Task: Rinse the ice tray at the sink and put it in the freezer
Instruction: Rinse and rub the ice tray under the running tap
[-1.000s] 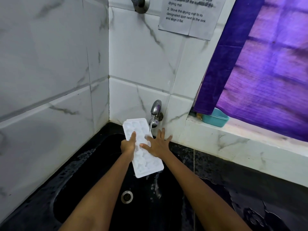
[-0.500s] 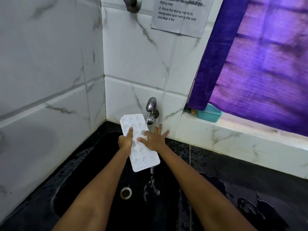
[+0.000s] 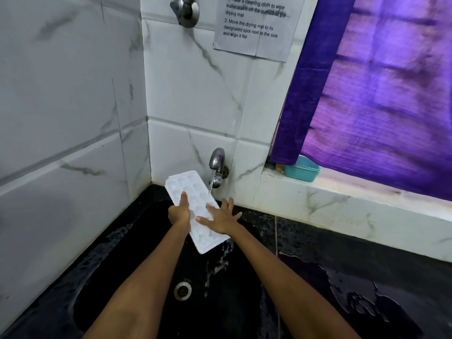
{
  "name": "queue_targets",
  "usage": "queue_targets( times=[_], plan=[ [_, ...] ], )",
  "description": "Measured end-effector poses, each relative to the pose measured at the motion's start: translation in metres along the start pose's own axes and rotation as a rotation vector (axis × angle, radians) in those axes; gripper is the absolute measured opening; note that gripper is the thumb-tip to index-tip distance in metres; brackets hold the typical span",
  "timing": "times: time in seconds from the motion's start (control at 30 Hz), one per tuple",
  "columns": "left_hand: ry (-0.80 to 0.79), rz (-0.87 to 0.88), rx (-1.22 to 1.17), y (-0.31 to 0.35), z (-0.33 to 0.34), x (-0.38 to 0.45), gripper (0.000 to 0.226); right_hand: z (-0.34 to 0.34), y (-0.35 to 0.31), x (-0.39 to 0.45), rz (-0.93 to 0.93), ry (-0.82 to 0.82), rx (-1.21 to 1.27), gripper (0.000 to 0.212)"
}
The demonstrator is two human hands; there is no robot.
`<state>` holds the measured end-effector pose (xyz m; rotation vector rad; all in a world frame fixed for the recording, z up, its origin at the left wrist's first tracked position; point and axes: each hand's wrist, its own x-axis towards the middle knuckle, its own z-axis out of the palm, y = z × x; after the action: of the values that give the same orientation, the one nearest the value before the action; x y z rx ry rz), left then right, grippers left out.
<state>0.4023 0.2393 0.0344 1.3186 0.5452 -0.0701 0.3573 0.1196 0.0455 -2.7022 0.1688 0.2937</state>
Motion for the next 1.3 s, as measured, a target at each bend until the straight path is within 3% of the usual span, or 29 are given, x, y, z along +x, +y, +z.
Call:
queue_targets(
  times=[0.2,0.57,0.77,0.9,1.0,1.1,1.23,1.3],
  plan=[
    [-0.007,0.042,0.018,0.018,0.009,0.007,0.056,-0.014,-0.002,0.007,0.024,0.038,-0.157,0.071],
    [0.023,0.043,0.008,0.018,0.009,0.014,0.052,-0.009,-0.008,0.017,0.024,-0.003,-0.049,0.079],
    [0.008,0.056,0.031,0.014,0.014,0.016,0.053,-0.016,-0.006,0.023,0.042,0.026,-0.212,0.075],
    [0.008,0.04,0.013,0.019,0.016,0.02,0.053,-0.021,0.0,0.023,0.006,-0.012,-0.1,0.073],
    [0.004,0.041,0.013,0.016,0.019,0.021,0.053,-0.021,0.0,0.024,0.023,0.05,-0.173,0.071],
    [0.02,0.03,-0.001,0.017,0.018,0.022,0.055,-0.017,-0.001,0.021,-0.003,-0.03,-0.096,0.077],
    [0.086,0.022,-0.074,0.024,0.008,0.034,0.057,-0.006,0.017,0.011,-0.166,0.199,-0.077,0.061],
    [0.087,0.023,-0.074,0.024,0.005,0.036,0.059,-0.001,0.023,0.007,-0.178,0.229,-0.098,0.059]
  ],
)
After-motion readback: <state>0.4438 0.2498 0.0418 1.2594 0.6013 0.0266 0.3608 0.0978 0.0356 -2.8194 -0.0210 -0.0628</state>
